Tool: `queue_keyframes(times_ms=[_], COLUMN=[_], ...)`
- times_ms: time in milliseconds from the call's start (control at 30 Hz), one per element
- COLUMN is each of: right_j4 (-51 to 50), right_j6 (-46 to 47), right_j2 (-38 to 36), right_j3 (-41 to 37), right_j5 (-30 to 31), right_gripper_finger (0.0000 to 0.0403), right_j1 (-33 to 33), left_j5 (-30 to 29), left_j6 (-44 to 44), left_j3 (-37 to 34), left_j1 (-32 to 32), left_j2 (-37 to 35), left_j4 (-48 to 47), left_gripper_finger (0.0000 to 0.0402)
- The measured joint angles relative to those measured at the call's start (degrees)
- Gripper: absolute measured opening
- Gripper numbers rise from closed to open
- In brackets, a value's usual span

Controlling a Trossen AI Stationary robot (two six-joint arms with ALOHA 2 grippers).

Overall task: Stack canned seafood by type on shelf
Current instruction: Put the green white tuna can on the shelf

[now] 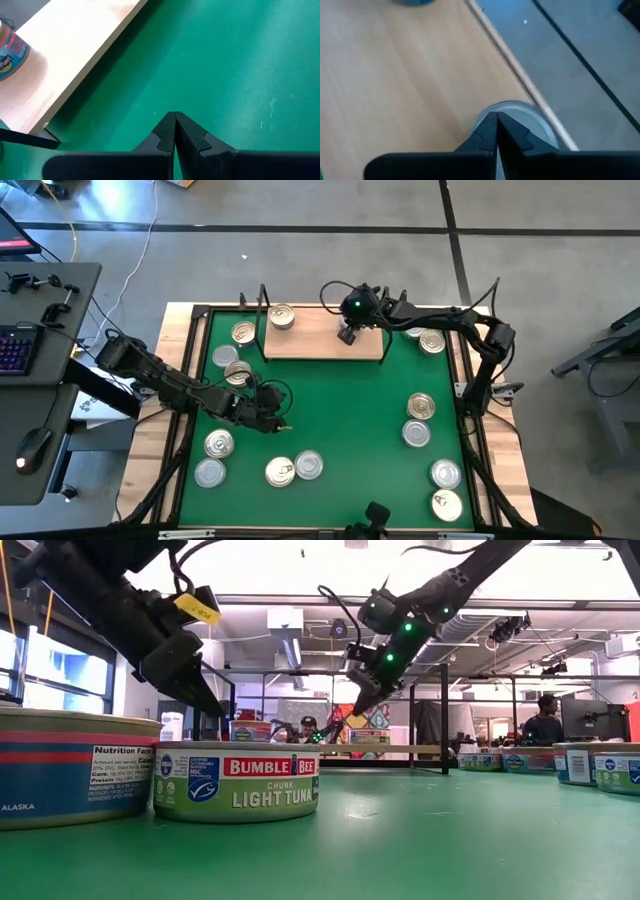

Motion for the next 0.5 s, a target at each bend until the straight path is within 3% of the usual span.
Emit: queue_keyframes(times_ms=[500], right_j4=[-3.3], right_j6=[1.1], right_j2=[2.2], right_j3=[0.1], right_j5=[4.8], right_gripper_finger=[0.0], right_j1=[0.0], left_j5=[0.0], left_j6=[0.0], left_j3=[0.0], left_j1=[0.0], left_j2=[0.0], left_j4=[0.0], left_gripper_finger=[0.0])
